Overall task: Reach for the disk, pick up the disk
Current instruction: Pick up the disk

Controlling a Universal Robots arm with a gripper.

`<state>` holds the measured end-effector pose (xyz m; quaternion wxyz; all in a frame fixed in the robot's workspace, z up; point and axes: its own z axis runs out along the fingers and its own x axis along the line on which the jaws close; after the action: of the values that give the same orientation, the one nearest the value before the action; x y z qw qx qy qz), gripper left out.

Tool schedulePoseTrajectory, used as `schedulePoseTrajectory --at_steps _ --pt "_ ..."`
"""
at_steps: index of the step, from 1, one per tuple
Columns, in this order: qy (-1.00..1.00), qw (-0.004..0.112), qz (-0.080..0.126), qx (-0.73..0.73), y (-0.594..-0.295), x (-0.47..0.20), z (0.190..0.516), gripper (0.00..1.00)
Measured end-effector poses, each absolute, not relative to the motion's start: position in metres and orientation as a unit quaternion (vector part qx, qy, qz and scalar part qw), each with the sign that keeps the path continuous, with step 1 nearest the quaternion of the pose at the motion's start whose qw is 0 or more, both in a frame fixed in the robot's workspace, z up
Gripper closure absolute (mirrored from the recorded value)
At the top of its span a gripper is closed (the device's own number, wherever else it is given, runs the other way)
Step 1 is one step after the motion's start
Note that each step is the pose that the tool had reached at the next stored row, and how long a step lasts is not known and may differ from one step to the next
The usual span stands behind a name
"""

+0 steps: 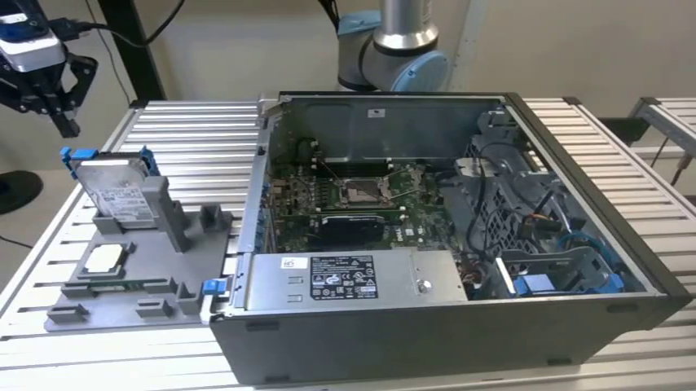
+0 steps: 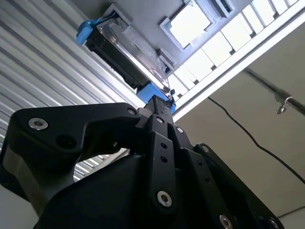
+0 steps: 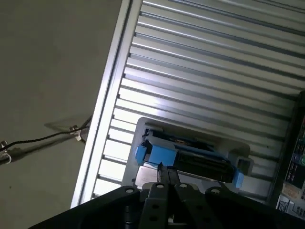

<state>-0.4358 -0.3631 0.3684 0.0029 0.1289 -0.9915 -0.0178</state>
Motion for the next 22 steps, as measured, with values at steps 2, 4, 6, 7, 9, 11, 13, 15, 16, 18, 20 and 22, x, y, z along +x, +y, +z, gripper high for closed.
schedulePoseTrajectory --at_steps 2,4,6,7,9,11,13,15,16,18,20,22 --pt "-0.989 0.003 -0.018 0.147 -0.3631 -0.4360 0.3684 1.00" --pt "-0.986 0.003 -0.017 0.165 -0.3631 -0.4360 0.3683 1.00" --pt "-0.983 0.004 -0.017 0.183 -0.3631 -0.4360 0.3683 1.00" --pt "-0.981 0.004 -0.017 0.192 -0.3631 -0.4360 0.3683 1.00" --pt "-0.978 0.004 -0.017 0.210 -0.3631 -0.4360 0.3683 1.00" --pt "-0.974 0.005 -0.017 0.228 -0.3631 -0.4360 0.3683 1.00" --pt "-0.969 0.005 -0.017 0.245 -0.3631 -0.4360 0.3683 1.00" --pt "-0.965 0.005 -0.017 0.262 -0.3631 -0.4361 0.3683 1.00" --pt "-0.963 0.005 -0.017 0.271 -0.3631 -0.4361 0.3683 1.00" --pt "-0.958 0.006 -0.017 0.288 -0.3631 -0.4362 0.3683 1.00" --pt "-0.953 0.006 -0.016 0.304 -0.3631 -0.4362 0.3683 1.00" --pt "-0.947 0.006 -0.016 0.320 -0.3631 -0.4362 0.3683 1.00"
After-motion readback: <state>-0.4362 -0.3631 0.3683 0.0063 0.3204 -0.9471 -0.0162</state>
